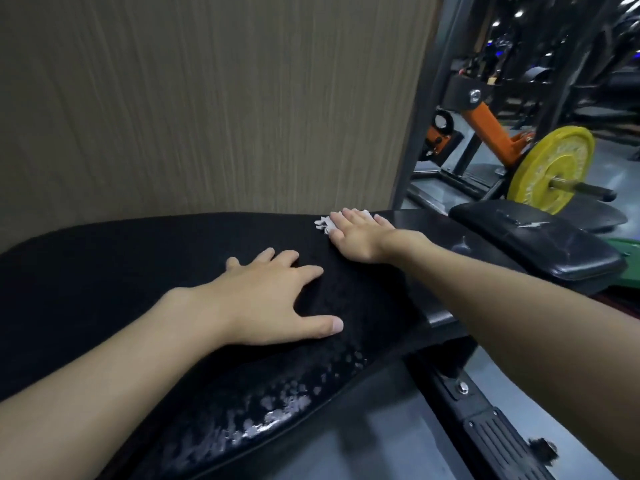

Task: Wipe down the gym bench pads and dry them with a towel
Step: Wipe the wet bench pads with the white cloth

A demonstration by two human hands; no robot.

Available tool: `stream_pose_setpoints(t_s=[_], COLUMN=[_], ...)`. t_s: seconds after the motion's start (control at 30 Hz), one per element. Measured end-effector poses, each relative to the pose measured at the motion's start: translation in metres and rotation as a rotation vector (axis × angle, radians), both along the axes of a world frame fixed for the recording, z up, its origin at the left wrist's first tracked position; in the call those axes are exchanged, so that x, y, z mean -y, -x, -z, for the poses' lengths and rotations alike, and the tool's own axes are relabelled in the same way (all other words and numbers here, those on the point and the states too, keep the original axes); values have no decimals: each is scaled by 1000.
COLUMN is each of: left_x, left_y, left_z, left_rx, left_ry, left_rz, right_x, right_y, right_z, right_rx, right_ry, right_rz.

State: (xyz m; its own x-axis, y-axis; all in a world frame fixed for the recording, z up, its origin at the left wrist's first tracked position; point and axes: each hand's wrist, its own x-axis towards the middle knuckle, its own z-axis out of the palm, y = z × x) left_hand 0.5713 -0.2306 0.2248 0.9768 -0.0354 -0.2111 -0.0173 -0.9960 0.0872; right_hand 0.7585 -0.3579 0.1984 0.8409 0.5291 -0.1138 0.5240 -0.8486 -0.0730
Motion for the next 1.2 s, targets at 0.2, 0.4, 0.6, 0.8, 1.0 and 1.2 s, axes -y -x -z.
stream_pose_setpoints(t_s=[0.2, 0.4, 0.6, 0.8, 1.0, 1.2], left_x=[17, 33, 38, 37, 47, 55], left_y=[-9, -17, -14, -13, -17, -25], left_z=[-9, -18, -19, -19, -12, -11], left_rx=[-123, -144, -145, -139, -146, -183], left_ry=[-40, -7, 27, 131, 100, 44], left_rz=[-116, -198, -241, -208, -210, -208], right_x=[-1, 31, 106, 142, 94, 47], right_y=[-38, -3, 77, 93, 31, -46], right_z=[-1, -3, 5, 16, 1, -3], right_rx=[-34, -15, 106, 194, 40, -27], right_ry=[-6, 18, -44, -161, -15, -28], right_rz=[-151, -347, -611, -664, -454, -230])
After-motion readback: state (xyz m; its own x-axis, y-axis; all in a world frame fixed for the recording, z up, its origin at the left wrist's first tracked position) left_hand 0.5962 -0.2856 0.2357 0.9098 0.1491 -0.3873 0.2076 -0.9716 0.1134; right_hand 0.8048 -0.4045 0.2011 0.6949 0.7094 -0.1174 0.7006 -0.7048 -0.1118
